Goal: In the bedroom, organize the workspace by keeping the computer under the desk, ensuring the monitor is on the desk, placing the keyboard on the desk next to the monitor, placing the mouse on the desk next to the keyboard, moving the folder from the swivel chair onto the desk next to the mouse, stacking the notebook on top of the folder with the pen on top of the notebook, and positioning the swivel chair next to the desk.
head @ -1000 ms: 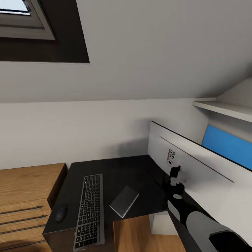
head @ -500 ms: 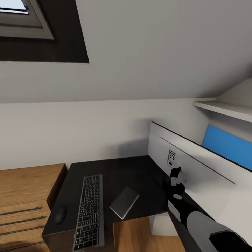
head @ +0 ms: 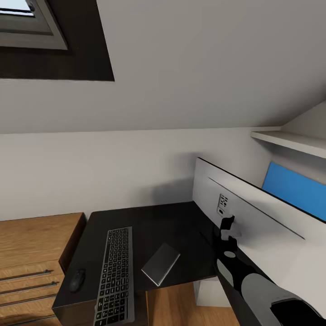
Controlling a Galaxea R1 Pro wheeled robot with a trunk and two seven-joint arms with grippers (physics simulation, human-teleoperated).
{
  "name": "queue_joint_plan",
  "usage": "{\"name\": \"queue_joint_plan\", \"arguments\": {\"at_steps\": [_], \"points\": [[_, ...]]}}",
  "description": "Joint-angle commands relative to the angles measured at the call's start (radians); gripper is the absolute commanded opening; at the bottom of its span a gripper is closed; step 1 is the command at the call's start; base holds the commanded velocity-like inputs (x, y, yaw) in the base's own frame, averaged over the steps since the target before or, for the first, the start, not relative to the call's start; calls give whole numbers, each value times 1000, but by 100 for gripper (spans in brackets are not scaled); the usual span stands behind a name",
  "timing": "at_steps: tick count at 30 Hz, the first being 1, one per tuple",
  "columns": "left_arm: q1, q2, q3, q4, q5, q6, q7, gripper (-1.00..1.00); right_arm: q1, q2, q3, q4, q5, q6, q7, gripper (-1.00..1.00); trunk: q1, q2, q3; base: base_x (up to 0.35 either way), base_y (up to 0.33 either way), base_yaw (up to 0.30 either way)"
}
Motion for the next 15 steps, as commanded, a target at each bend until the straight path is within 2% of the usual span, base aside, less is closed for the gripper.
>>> {"name": "queue_joint_plan", "arguments": {"at_steps": [1,15], "points": [[-1,0,-9,1,7,-3,6,100,-1,0,11,0,-12,-5,-2,-100,0,-2,-2,0,0,0],[0,0,-9,0,7,-3,6,100,-1,-2,9,-3,-11,-24,-2,-100,0,-2,-2,0,0,0]]}}
